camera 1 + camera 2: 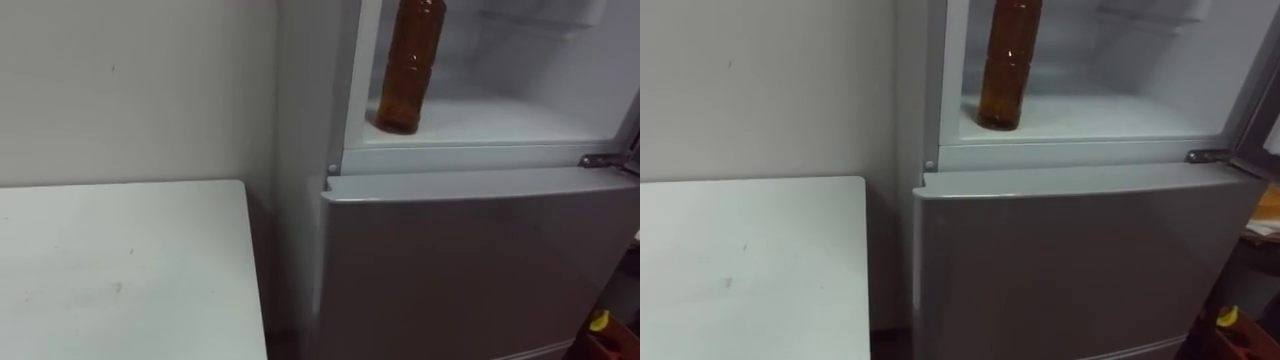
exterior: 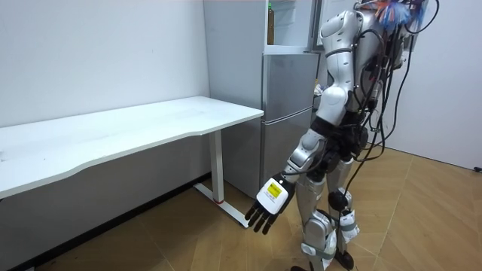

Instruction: Put the bottle in the upper fridge

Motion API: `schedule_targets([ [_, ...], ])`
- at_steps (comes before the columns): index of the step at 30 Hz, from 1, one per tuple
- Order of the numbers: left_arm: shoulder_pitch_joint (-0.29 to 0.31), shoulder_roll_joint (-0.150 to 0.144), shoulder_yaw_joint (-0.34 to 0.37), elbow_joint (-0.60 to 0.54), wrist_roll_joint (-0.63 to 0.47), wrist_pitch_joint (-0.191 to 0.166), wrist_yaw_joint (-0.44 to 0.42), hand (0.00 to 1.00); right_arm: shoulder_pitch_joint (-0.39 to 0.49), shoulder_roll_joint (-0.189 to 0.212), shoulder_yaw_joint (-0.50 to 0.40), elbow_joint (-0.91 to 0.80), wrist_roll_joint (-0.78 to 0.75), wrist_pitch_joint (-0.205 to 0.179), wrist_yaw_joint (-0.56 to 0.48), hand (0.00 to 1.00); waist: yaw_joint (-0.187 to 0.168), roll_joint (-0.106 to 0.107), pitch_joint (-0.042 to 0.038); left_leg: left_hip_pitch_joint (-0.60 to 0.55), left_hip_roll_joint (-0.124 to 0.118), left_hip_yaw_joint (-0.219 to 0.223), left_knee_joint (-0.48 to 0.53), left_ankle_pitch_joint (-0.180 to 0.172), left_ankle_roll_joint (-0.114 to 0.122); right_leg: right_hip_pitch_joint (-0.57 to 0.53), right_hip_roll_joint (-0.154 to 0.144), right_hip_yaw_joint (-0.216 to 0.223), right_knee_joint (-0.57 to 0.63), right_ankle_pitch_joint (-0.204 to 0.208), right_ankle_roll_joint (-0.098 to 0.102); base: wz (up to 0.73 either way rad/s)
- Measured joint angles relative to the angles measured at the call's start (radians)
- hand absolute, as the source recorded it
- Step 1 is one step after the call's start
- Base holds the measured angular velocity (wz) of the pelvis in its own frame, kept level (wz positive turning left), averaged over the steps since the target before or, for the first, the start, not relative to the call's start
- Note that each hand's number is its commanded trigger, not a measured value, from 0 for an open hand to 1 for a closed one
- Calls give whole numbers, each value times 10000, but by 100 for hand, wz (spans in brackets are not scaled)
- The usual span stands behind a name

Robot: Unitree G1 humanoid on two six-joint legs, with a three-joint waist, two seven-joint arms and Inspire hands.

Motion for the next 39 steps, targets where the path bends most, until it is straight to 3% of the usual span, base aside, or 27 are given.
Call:
schedule_targets([
  [9, 121, -36, 91, 89, 15, -222, -204, 0, 0, 1, 496, -991, 0, 390, -513, 0, -170, 38, 0, -23, -24, 13, -14, 3, -2, -141, -25, 18, 202, -92, -22, -1],
  [16, 119, -316, 89, 313, 89, -298, -461, 0, 3, 1, 734, -1182, -4, 396, -547, 0, -153, 97, -10, -30, -13, 94, 16, 0, -3, -168, -14, 99, 196, -91, -23, -2],
  [22, 112, -323, 90, 363, 160, -329, -489, 0, 86, 3, 779, -1644, -9, 396, -546, 0, -135, 269, -19, -95, -8, 195, 42, 1, -2, -311, -11, 185, 297, -79, -30, -5],
  [36, 107, -326, 90, 389, 175, -379, -666, 0, 87, 4, 871, -1730, -15, 396, -545, 0, -120, 290, -22, -106, 2, 242, 121, 1, -2, -324, -11, 239, 360, -82, -35, 0],
  [39, 104, -345, 100, 392, 173, -378, -659, 0, 158, 43, 872, -2065, -15, 537, -583, 0, -151, 329, -45, -120, 2, 274, 121, 1, -2, -368, -11, 265, 382, -83, -34, -1],
])
